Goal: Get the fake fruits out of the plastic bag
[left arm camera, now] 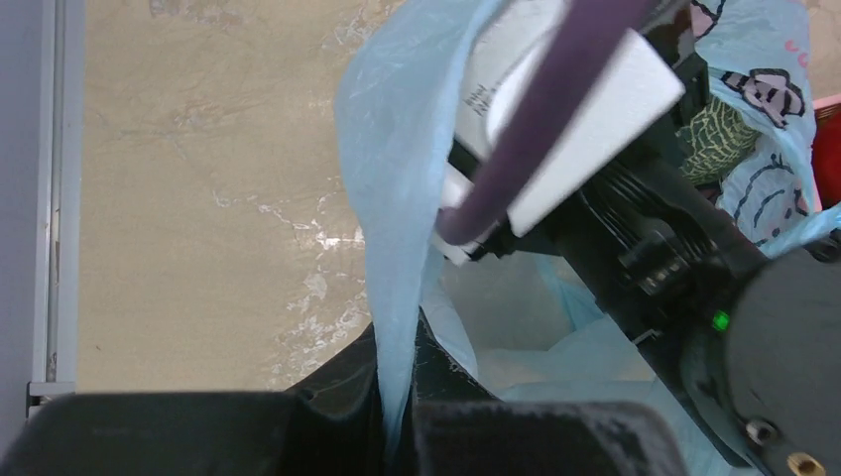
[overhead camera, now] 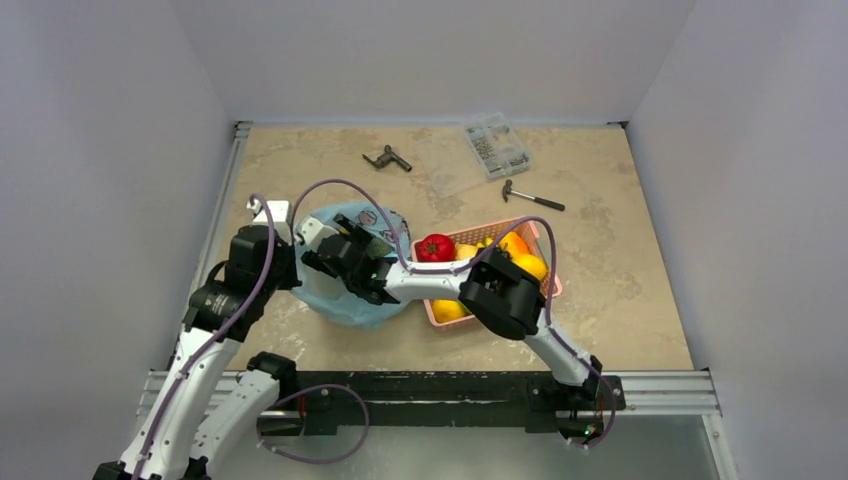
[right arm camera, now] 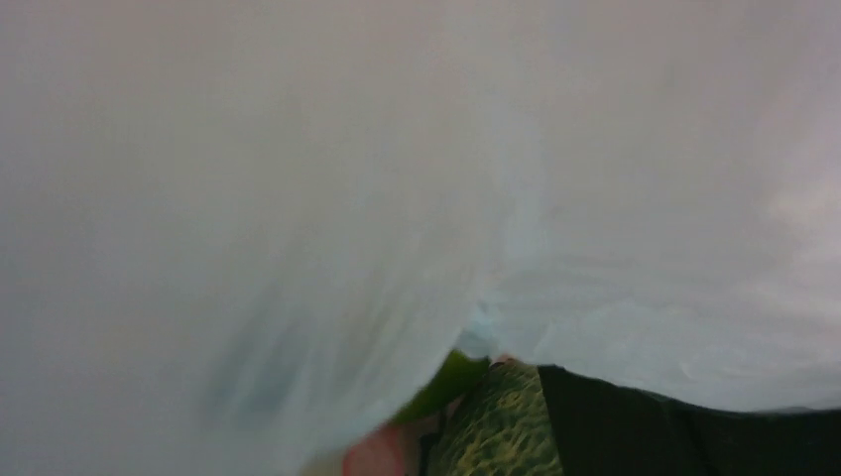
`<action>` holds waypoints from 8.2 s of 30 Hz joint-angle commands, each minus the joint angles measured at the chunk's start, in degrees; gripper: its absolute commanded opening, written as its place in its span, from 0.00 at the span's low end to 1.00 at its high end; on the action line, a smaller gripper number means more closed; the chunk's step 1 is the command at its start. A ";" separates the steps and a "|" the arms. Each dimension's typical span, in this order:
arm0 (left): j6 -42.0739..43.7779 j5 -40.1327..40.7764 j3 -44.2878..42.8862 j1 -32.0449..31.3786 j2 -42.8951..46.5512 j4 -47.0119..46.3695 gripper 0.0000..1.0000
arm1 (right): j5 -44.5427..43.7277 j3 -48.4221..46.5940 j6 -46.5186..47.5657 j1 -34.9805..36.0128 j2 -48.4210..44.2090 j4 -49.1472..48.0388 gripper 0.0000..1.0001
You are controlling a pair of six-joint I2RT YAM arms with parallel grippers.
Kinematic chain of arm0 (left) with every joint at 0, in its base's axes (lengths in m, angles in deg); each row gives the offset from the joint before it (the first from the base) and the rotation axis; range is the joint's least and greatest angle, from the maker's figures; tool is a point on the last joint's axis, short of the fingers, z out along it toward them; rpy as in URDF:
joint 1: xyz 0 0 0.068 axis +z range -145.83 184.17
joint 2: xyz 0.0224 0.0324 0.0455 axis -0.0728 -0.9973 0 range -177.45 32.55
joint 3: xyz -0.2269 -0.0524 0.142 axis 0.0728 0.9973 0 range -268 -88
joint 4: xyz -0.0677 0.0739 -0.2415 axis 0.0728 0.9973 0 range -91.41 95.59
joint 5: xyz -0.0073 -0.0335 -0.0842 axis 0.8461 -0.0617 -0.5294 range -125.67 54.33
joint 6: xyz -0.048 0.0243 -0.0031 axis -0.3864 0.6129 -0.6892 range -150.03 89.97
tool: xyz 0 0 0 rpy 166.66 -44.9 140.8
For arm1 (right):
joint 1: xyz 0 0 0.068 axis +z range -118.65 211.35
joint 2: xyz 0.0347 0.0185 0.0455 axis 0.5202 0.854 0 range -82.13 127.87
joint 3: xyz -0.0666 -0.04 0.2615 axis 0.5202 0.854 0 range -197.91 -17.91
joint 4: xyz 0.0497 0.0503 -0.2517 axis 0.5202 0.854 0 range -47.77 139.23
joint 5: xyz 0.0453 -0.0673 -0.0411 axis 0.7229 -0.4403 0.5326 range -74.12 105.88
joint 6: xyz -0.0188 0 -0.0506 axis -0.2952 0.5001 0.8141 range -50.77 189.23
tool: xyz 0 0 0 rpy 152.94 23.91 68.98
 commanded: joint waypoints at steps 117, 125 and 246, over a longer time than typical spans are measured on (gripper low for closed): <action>-0.99 5.82 -0.73 -1.53 -0.99 -0.26 0.00 | 31.82 20.04 -20.87 -2.18 -31.12 2.31 0.04; -0.99 4.38 -0.60 -1.54 -0.46 -0.43 0.00 | 24.30 33.68 -24.37 -3.91 -52.55 -3.22 0.00; -2.06 -1.06 -1.94 -2.10 -6.58 -1.02 0.57 | 11.71 32.20 -28.99 6.59 -33.42 -4.08 0.65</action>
